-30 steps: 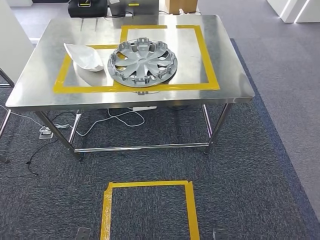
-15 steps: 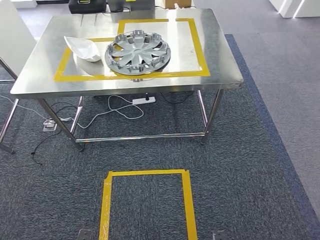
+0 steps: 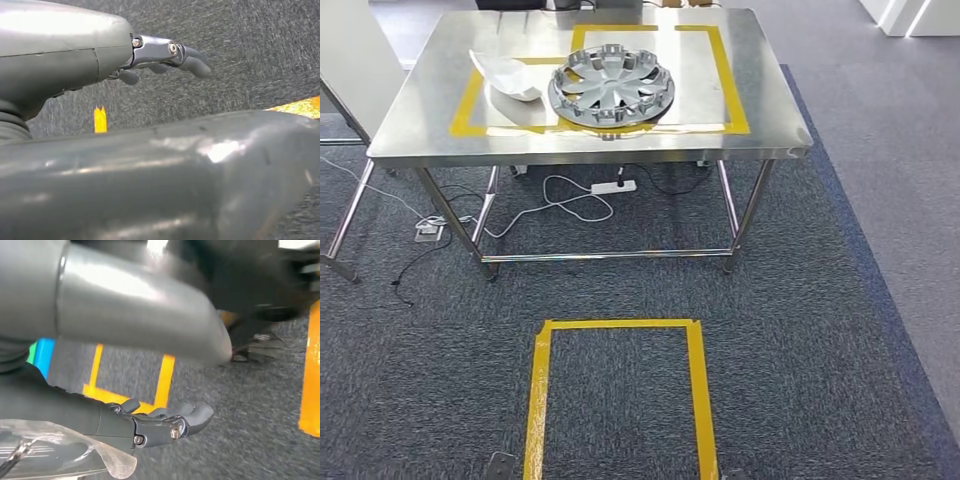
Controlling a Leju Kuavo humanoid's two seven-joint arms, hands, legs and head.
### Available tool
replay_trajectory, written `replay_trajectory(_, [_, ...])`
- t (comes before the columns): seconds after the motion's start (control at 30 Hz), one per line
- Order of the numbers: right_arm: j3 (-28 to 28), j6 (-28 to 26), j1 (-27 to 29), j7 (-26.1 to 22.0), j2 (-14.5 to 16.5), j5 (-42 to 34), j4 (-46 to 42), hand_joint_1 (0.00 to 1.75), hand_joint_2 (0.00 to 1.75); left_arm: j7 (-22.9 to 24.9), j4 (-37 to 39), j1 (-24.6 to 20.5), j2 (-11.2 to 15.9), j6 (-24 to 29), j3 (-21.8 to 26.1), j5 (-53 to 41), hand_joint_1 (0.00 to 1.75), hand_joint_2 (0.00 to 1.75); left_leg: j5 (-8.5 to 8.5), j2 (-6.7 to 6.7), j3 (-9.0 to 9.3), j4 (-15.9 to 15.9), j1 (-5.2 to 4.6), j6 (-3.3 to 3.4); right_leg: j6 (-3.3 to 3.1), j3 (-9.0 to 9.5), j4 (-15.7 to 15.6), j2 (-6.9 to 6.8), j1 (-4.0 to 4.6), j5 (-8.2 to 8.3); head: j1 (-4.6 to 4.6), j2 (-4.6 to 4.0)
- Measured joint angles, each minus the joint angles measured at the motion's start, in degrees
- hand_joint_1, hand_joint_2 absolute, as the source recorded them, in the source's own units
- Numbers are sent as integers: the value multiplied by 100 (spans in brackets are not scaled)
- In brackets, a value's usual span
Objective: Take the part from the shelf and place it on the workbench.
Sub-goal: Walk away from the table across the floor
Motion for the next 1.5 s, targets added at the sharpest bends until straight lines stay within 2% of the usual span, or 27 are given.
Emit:
replay_trajectory(0.07, [18,30,-20,-11,19,58,1,0,0,47,0,-24,-16,-3,-58,-72,0,0,95,-76,-68,12,0,-45,-47,401,-636,150,5,-76,2,0])
replay_trajectory(0.17, [39,81,-46,-14,65,65,3,0,0,168,0,-23,-16,1,-86,-99,0,0,172,-187,-186,49,-7,-142,-79,425,-805,10,-11,-99,2,0])
replay_trajectory(0.23, [40,121,-44,-10,85,60,4,0,0,258,0,-11,-9,6,-92,-102,0,0,-108,-135,-351,401,3,-216,-143,379,-824,-126,-45,-51,-41,0])
replay_trajectory(0.3, [40,172,-35,4,87,60,4,0,0,303,0,-9,-11,7,-98,-124,0,0,-573,-46,-613,1160,46,-291,-180,339,-809,-277,-40,-25,-81,0])
replay_trajectory(0.37, [40,223,-37,28,87,62,4,0,0,335,0,-3,-11,-1,-125,-160,0,0,-740,-11,-727,1686,88,-349,-182,288,-771,-424,-34,-16,-85,0])
replay_trajectory(0.43, [40,259,-48,45,87,65,4,0,0,359,0,5,-11,-7,-170,-198,0,0,-497,44,-444,1370,125,-373,-169,247,-710,-558,-35,-26,-86,0])
replay_trajectory(0.5, [40,278,-55,49,87,70,4,0,0,366,0,1,-12,-5,-196,-215,0,0,-258,230,12,618,116,-350,-134,213,-655,-673,-23,-52,-89,0])
replay_trajectory(0.53, [40,283,-56,49,88,71,4,0,0,367,0,-5,-13,-5,-198,-218,0,0,-226,322,155,363,95,-315,-110,195,-640,-724,-10,-63,-84,0])
replay_trajectory(0.57, [40,285,-56,48,88,71,4,0,0,368,0,-8,-14,-4,-200,-219,0,0,-251,382,220,227,71,-270,-84,195,-630,-774,3,-71,-81,0])
replay_trajectory(0.63, [40,287,-67,42,90,72,4,0,0,374,0,2,-15,-4,-202,-232,0,0,-277,339,208,176,52,-175,-23,220,-628,-873,18,-71,-69,0])
replay_trajectory(0.67, [40,288,-75,36,90,74,4,0,0,379,0,11,-17,-4,-202,-240,0,0,-267,289,196,153,60,-130,11,223,-609,-845,11,-103,-65,0])
replay_trajectory(0.73, [40,292,-86,18,90,77,4,0,0,387,0,13,-23,2,-202,-256,0,0,-219,187,165,119,83,-45,61,73,-326,-599,-8,-322,-45,0])
replay_trajectory(0.8, [40,298,-79,8,90,79,4,0,0,390,0,-1,-34,8,-202,-265,0,0,-183,78,122,113,82,15,75,-289,404,-322,-18,-694,-25,0])
replay_trajectory(0.83, [40,301,-68,8,90,82,4,0,0,390,0,-3,-38,8,-202,-269,0,0,-171,14,102,115,72,32,75,-481,789,-275,-15,-826,-22,0])
replay_trajectory(0.87, [40,301,-56,8,90,89,4,0,0,391,0,2,-42,9,-202,-272,0,0,-161,-52,90,116,60,42,69,-607,1030,-254,-12,-864,-23,0])
replay_trajectory(0.9, [40,304,-47,8,90,96,4,0,0,391,0,8,-42,9,-202,-275,0,0,-151,-124,84,118,49,45,57,-630,1049,-241,-9,-784,-22,0])
replay_trajectory(0.97, [40,315,-45,8,90,112,4,0,0,393,0,15,-46,8,-202,-284,0,0,-131,-278,83,122,35,34,11,-355,434,-134,-9,-358,-23,0])
replay_trajectory(1.0, [40,323,-47,8,90,118,4,0,0,394,0,10,-50,7,-202,-291,0,0,-120,-351,75,130,27,18,-19,-175,32,32,-17,-177,-25,0])
replay_trajectory(1.03, [40,330,-49,8,90,123,5,0,0,395,0,2,-54,5,-203,-297,0,0,-108,-423,52,147,25,-2,-36,-27,-299,188,-28,-69,-27,0])
replay_trajectory(1.1, [40,341,-49,8,90,130,6,0,0,396,0,-7,-58,2,-204,-306,0,0,-69,-551,-21,175,44,-69,-50,86,-542,370,-30,-52,-30,0])
replay_trajectory(1.17, [40,350,-47,8,94,138,7,0,0,399,0,11,-56,0,-204,-309,0,0,-37,-627,-86,194,63,-148,-79,108,-573,241,-31,-18,-29,0])
replay_trajectory(1.23, [40,367,-43,4,103,147,7,0,0,408,0,23,-52,-2,-207,-312,0,0,-204,-404,-209,432,53,-214,-131,117,-607,59,-50,21,-64,0])
replay_trajectory(1.3, [40,385,-33,0,107,152,7,0,0,417,0,0,-51,-5,-210,-314,0,0,-583,-107,-486,1077,66,-272,-159,121,-615,-146,-50,24,-100,0])
replay_trajectory(1.37, [40,390,-28,-2,107,155,7,0,0,421,0,-7,-50,-7,-215,-316,0,0,-831,-20,-732,1702,105,-321,-166,116,-613,-356,-45,16,-102,0])
replay_trajectory(1.4, [40,391,-31,-5,107,157,7,0,0,425,0,3,-48,-10,-218,-318,0,0,-813,5,-737,1772,122,-337,-164,114,-611,-447,-45,12,-103,0])
replay_trajectory(1.43, [40,391,-37,-10,107,160,7,0,0,431,0,13,-45,-14,-220,-329,0,0,-691,36,-626,1609,135,-343,-158,118,-610,-530,-45,8,-104,0])
replay_trajectory(1.5, [40,391,-48,-25,109,164,7,0,0,443,0,17,-40,-23,-229,-374,0,0,-362,218,-190,843,132,-326,-130,143,-610,-668,-40,-10,-103,0])
